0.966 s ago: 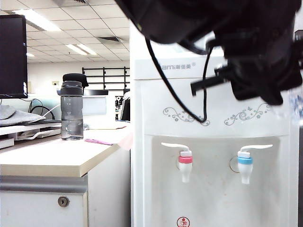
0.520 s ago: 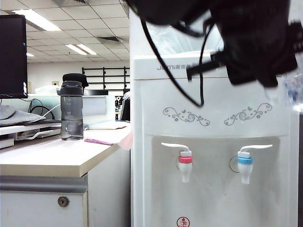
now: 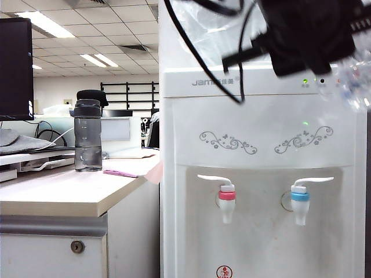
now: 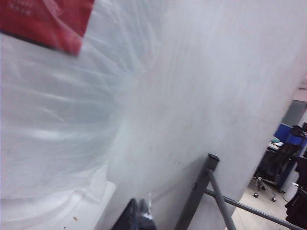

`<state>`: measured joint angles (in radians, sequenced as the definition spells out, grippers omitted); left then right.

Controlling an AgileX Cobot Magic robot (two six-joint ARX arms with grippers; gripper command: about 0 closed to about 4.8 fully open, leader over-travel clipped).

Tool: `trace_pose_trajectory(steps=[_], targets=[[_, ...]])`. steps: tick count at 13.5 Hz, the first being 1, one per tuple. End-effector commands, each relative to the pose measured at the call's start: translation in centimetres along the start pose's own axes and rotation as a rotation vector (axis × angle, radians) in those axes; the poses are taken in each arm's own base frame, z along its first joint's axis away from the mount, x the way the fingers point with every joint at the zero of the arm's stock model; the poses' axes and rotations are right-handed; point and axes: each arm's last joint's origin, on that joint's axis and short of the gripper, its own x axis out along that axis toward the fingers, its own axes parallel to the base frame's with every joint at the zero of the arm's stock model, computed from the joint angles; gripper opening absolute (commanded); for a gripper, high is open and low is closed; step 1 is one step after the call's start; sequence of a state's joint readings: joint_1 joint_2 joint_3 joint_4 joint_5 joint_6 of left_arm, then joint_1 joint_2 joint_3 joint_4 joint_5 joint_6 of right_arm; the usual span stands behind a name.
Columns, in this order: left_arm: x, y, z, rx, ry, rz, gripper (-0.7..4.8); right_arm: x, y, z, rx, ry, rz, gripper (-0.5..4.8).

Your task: Pick up the plastic mug from the left desk, go to the cold water outlet of the water dispenser, press the vertical switch to get some water, then put the mug back on the desk.

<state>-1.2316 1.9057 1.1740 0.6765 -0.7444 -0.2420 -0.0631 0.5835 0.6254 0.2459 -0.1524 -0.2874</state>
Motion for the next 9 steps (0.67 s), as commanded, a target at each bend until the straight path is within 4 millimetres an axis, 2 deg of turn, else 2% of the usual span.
trace_pose_trajectory(steps=[1, 2, 5, 9], targets=[[1.0, 2.8, 4.9, -0.03, -0.109, 0.059, -0.06, -1.0, 0.0, 0.5, 0.089, -0.008, 0.029, -0.01], [1.4, 4.1, 6.3, -0.029, -0.139, 0.092, -0.06, -2.1, 0.1, 0.9, 0.106, -0.01, 0.043, -0.01], [1.1, 5.9, 9.0, -0.024, -0.175, 0.134, -0.06, -5.1, 0.5, 1.2, 0.149, 0.041, 0.053, -0.01], [-0.1, 6.4, 10.5, -0.022, -0.172, 0.136, -0.06, -5.7, 0.6, 1.3, 0.149, 0.039, 0.053, -0.01]])
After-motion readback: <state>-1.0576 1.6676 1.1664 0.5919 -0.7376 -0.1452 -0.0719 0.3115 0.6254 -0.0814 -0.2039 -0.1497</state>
